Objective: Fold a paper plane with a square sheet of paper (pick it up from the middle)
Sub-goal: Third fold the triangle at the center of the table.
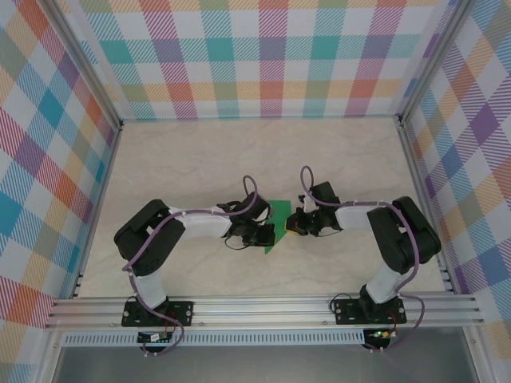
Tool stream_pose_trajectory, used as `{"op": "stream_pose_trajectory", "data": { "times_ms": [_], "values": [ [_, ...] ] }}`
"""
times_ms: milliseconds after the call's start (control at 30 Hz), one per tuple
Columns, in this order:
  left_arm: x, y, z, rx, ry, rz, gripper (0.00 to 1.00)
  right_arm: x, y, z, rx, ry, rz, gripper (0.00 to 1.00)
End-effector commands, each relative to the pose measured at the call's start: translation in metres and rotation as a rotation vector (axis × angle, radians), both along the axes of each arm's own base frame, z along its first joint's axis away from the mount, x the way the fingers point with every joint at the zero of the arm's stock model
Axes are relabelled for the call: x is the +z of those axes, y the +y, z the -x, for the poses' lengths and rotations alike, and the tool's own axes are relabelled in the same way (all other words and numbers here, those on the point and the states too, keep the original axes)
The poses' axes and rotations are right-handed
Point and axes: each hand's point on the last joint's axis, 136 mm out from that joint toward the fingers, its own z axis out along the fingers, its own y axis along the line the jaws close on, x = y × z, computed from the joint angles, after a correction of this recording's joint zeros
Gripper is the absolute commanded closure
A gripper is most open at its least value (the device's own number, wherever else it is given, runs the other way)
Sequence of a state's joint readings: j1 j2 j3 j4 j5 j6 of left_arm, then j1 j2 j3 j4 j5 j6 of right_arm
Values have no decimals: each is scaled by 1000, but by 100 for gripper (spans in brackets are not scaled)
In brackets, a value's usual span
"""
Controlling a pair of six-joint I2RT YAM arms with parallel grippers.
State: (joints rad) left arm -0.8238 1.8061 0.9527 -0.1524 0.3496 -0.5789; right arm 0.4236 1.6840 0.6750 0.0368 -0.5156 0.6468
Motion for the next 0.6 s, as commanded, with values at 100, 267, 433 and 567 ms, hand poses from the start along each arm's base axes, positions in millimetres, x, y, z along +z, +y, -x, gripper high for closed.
{"op": "stream_pose_trajectory", "data": {
  "times_ms": [100,267,433,567],
  "values": [
    [-44,53,25,19,92,-232,94,-13,-28,-18,-64,-26,81,95],
    [-42,51,24,22,90,-225,94,-11,-33,-30,-95,-25,30,95],
    [-41,49,22,21,86,-217,94,16,-25,-33,-98,-66,-48,94],
    [-40,46,22,16,87,-210,93,37,-14,-31,-80,-96,-110,93]
  ]
}}
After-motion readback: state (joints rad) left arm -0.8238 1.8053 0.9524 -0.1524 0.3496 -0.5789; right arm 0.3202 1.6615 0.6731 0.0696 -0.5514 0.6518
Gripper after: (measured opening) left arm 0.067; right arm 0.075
